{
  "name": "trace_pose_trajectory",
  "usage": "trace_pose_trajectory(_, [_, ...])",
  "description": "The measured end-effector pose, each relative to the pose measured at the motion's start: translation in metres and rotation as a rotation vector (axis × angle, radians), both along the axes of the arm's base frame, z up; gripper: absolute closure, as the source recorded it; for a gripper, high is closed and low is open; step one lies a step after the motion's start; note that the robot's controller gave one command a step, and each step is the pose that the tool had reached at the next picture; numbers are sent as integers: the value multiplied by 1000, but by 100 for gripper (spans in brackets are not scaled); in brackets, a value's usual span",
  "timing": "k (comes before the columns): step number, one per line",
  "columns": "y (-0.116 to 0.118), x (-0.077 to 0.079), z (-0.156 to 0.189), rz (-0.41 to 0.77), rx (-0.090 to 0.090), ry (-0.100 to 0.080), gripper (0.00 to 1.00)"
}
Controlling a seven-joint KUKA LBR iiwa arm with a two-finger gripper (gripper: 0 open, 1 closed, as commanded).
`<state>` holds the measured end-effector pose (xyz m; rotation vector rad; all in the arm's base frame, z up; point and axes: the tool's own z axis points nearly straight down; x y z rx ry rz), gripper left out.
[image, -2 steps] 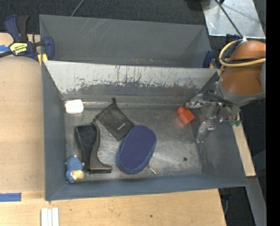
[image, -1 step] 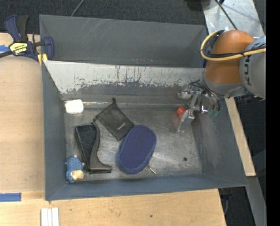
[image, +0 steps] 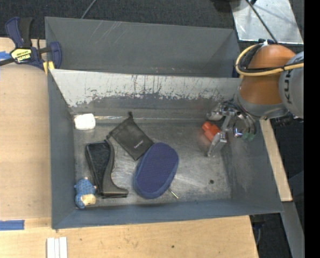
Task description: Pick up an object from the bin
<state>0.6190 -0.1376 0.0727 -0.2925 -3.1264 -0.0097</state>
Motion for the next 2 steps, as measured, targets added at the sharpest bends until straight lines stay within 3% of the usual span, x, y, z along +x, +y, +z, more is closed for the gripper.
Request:
trace_pose_trajectory(1, [1,3,1,0,-4,-14,100])
trace_pose_trajectory(2, [11,-29,148,-36,-8,-13,100])
